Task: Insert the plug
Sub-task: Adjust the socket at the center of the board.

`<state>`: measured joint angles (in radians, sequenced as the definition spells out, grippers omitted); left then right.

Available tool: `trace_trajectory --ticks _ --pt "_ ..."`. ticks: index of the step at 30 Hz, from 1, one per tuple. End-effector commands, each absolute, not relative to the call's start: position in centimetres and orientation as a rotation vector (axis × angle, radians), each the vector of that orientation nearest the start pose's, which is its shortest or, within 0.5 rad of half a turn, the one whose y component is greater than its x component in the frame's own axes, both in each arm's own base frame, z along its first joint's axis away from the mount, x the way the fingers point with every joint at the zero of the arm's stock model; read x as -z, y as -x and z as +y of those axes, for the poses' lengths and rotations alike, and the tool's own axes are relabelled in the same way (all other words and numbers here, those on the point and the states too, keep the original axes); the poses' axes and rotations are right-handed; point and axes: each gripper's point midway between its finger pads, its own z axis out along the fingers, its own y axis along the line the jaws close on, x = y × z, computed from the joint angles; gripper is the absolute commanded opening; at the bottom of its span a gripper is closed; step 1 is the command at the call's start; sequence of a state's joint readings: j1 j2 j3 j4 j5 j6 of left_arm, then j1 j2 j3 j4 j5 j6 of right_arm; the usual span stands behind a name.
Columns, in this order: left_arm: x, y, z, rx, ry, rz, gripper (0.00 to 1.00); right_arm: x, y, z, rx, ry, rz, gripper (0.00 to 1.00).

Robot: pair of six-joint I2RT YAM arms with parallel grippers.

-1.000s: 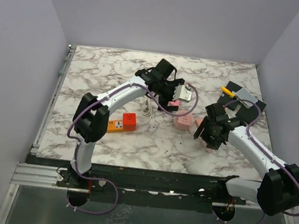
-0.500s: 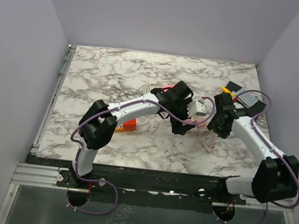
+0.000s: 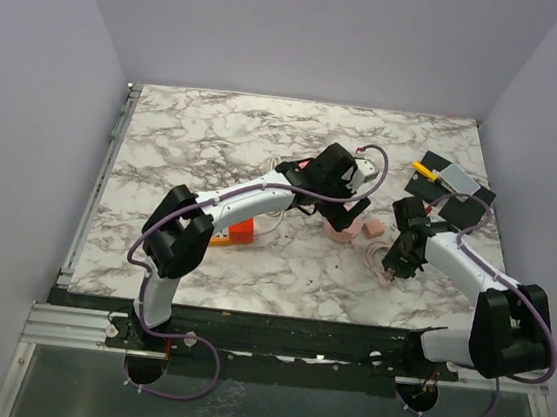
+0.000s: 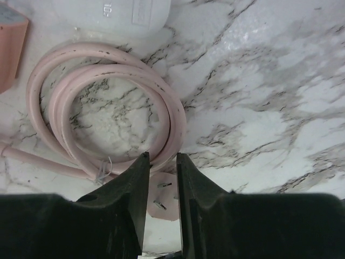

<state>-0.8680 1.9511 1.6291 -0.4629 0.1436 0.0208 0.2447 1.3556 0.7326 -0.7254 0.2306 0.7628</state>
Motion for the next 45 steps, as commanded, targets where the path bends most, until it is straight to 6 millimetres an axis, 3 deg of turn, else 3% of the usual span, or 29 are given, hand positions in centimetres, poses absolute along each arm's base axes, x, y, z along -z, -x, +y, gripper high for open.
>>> trace_trajectory --ticks 1,7,12,18,24,29,33,42,45 --pt "-11.7 -31.1 -41.1 0.587 -0.998 2.266 0.95 -2.5 -21.3 5.9 -0.023 -0.795 2.731 0.30" --pt "-10.0 -30.4 -41.5 0.615 -1.025 2.314 0.83 -1.9 -19.8 8.3 -0.149 -0.781 2.753 0.28" --pt "-9.4 -29.5 -40.7 0.611 -1.105 2.325 0.81 -2.2 -19.2 12.5 -0.202 -0.701 2.767 0.28" --pt "-8.9 -28.7 -39.6 0.578 -1.245 2.302 0.79 -4.0 -20.3 14.3 -0.131 -0.623 2.754 0.29" --pt "-11.0 -29.2 -39.8 0.602 -1.334 2.186 0.86 -7.6 -21.9 15.2 -0.230 -0.570 2.677 0.37" --pt "-14.3 -30.9 -39.5 0.693 -1.295 2.118 0.90 -10.8 -23.2 11.9 -0.174 -0.619 2.570 0.33" --pt "-15.6 -30.2 -39.7 0.767 -1.303 2.078 0.96 -11.6 -23.9 9.6 -0.136 -0.651 2.534 0.33" --pt "-14.2 -30.1 -42.0 0.901 -1.237 2.115 0.99 -13.2 -24.8 4.3 -0.071 -0.729 2.471 0.30" --pt "-13.6 -30.2 -42.5 0.865 -1.265 2.092 0.99 -13.7 -25.1 3.0 -0.070 -0.746 2.451 0.31"
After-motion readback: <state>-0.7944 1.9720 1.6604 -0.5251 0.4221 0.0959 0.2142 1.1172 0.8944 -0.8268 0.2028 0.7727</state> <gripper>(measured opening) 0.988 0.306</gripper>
